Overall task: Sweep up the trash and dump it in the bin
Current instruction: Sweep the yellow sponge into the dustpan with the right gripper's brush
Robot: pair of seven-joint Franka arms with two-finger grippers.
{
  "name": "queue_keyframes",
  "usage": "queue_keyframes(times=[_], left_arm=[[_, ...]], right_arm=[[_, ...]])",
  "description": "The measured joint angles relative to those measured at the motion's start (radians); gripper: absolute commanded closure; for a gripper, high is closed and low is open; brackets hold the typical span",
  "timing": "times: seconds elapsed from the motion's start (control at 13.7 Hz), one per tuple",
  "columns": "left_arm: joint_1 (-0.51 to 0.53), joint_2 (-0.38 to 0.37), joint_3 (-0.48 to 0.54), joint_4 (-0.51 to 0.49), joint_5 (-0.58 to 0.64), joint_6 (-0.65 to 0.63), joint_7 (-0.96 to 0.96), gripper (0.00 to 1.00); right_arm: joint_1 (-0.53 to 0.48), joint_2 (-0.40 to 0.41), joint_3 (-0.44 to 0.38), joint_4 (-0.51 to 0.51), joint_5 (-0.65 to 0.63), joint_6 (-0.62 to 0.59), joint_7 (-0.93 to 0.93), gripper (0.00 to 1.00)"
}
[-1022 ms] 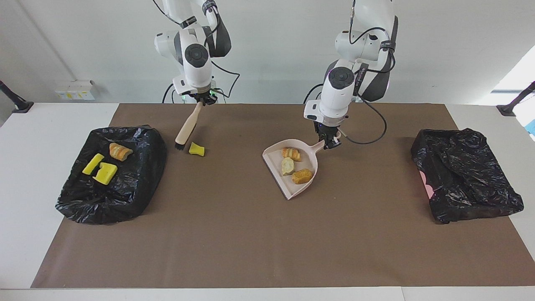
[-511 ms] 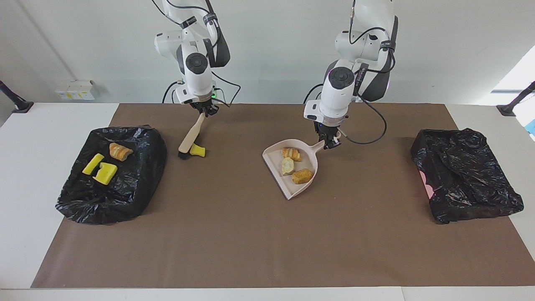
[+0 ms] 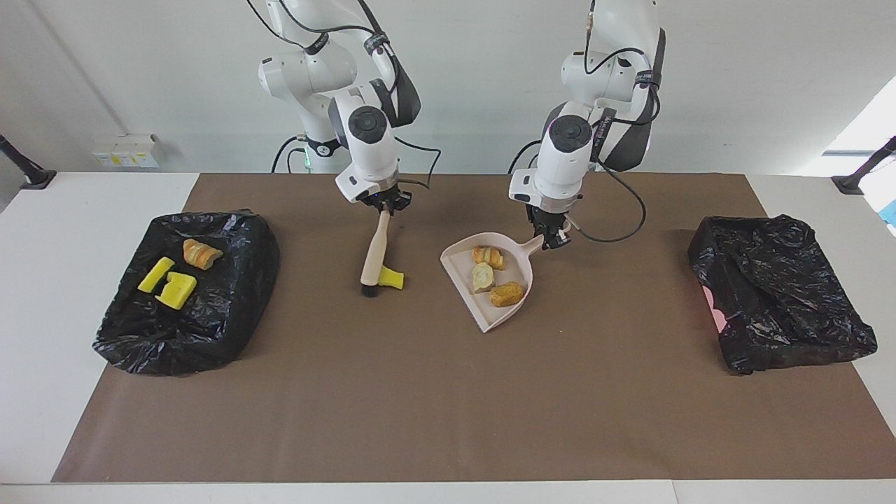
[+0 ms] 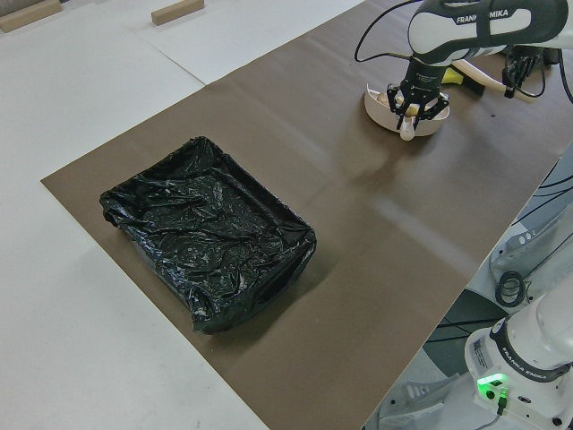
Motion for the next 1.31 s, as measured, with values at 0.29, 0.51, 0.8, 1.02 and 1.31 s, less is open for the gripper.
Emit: queue_keyframes(times=[0.29, 0.51, 0.8, 1.02, 1.31], left_arm=[[0.0, -0.015, -0.001, -0.032, 0.0, 0.037, 0.0, 1.0], [0.0, -0.016, -0.001, -0.034, 0.0, 0.038, 0.0, 1.0], [0.0, -0.016, 0.0, -0.034, -0.002, 0.036, -0.115, 1.0], [0.001, -0.016, 0.002, -0.034, -0.003, 0.035, -0.198, 1.0], [0.036, -0.019, 0.013, -0.029, -0.004, 0.037, -0.274, 1.0]], right_arm=[[0.079, 0.179, 0.008, 0.194, 0.056, 0.001, -0.121, 1.0], [0.094, 0.212, 0.013, 0.252, 0.163, 0.001, -0.282, 1.0], [0.09, 0.209, 0.015, 0.289, 0.174, -0.014, -0.303, 1.0], [0.042, 0.179, 0.007, 0.301, 0.164, -0.06, -0.307, 1.0], [0.015, 0.111, 0.004, 0.303, 0.08, -0.13, -0.288, 1.0]])
